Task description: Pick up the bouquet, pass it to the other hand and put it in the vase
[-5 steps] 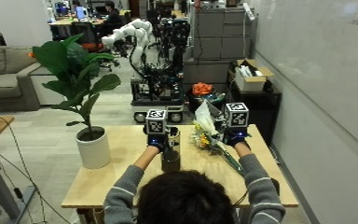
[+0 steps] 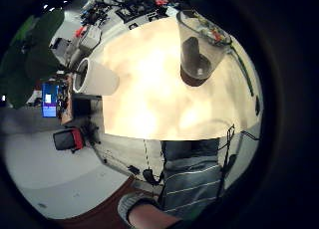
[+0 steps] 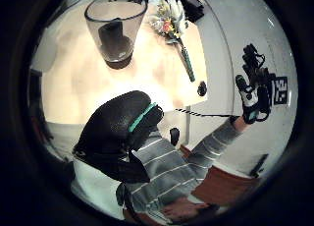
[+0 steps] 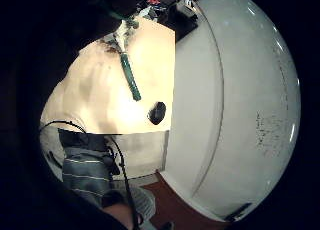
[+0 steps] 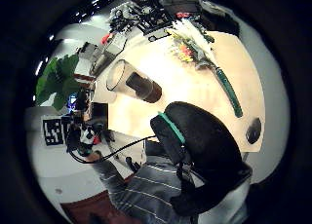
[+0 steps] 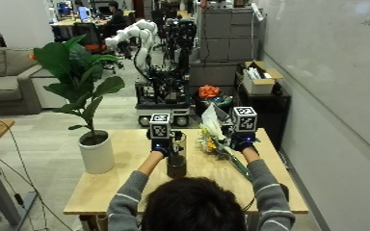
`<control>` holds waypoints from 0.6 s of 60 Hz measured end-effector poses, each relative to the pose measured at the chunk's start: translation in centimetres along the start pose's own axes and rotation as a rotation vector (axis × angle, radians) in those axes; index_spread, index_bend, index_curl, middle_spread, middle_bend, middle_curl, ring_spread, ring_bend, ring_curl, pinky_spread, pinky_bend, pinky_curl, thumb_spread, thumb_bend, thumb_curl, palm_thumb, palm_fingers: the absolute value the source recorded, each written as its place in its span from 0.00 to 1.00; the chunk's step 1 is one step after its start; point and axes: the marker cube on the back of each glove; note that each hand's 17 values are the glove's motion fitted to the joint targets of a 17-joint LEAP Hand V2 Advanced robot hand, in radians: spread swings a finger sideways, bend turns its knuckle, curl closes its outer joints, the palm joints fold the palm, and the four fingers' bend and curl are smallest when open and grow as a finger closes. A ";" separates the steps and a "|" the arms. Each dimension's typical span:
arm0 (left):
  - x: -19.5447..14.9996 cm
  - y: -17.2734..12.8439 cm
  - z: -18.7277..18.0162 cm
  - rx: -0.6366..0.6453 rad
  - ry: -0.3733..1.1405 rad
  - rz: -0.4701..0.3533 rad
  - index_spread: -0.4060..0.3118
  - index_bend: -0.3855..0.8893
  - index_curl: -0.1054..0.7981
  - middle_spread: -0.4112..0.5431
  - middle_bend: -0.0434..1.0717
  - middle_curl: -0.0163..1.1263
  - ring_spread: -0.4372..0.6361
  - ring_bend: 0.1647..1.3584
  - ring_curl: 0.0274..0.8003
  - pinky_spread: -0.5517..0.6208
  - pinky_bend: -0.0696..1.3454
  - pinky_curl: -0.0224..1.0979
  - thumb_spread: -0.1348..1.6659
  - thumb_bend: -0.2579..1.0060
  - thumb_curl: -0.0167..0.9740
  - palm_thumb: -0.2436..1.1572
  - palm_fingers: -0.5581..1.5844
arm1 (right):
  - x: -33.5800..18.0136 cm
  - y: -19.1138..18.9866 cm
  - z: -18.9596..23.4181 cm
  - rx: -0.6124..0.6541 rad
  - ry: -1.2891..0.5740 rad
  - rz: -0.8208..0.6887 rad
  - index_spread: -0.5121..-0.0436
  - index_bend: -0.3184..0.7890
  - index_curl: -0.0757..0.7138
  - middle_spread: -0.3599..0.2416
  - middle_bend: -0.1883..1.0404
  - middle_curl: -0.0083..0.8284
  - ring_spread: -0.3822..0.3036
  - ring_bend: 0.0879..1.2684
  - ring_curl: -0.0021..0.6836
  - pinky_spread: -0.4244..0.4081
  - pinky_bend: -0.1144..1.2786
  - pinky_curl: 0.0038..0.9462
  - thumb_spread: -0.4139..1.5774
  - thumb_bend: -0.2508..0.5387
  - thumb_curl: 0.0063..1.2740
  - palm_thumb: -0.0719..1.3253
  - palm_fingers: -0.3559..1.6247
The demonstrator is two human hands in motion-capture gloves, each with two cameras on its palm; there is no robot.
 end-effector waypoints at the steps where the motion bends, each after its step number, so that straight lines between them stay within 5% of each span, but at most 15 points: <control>1: -0.1 0.1 0.0 0.000 0.001 -0.004 0.62 0.37 0.16 0.66 0.21 0.10 0.63 0.31 0.17 0.68 0.34 0.15 0.43 0.25 0.11 0.31 0.37 | 0.0 0.1 0.0 0.002 -0.002 -0.004 0.44 0.35 0.14 0.52 0.30 0.11 0.64 0.30 0.22 0.74 0.54 0.23 0.57 0.56 0.07 0.30 0.32; 13: 0.5 1.6 -1.1 -0.001 -0.016 -0.002 0.64 0.39 0.22 0.73 0.23 0.18 0.70 0.38 0.24 0.74 0.38 0.22 0.57 0.20 0.19 0.32 0.33 | 0.3 0.9 -0.3 0.011 -0.014 -0.034 0.26 0.38 0.19 0.49 0.31 0.21 0.67 0.35 0.31 0.81 0.58 0.30 0.72 0.48 0.11 0.33 0.28; 36: 2.7 0.8 -2.5 0.019 0.009 0.041 0.65 0.40 0.29 0.76 0.24 0.26 0.72 0.41 0.29 0.76 0.39 0.27 0.61 0.18 0.27 0.31 0.31 | -0.1 -0.3 -1.3 -0.027 -0.007 -0.013 0.23 0.38 0.24 0.51 0.31 0.33 0.68 0.39 0.39 0.82 0.60 0.35 0.78 0.33 0.16 0.36 0.26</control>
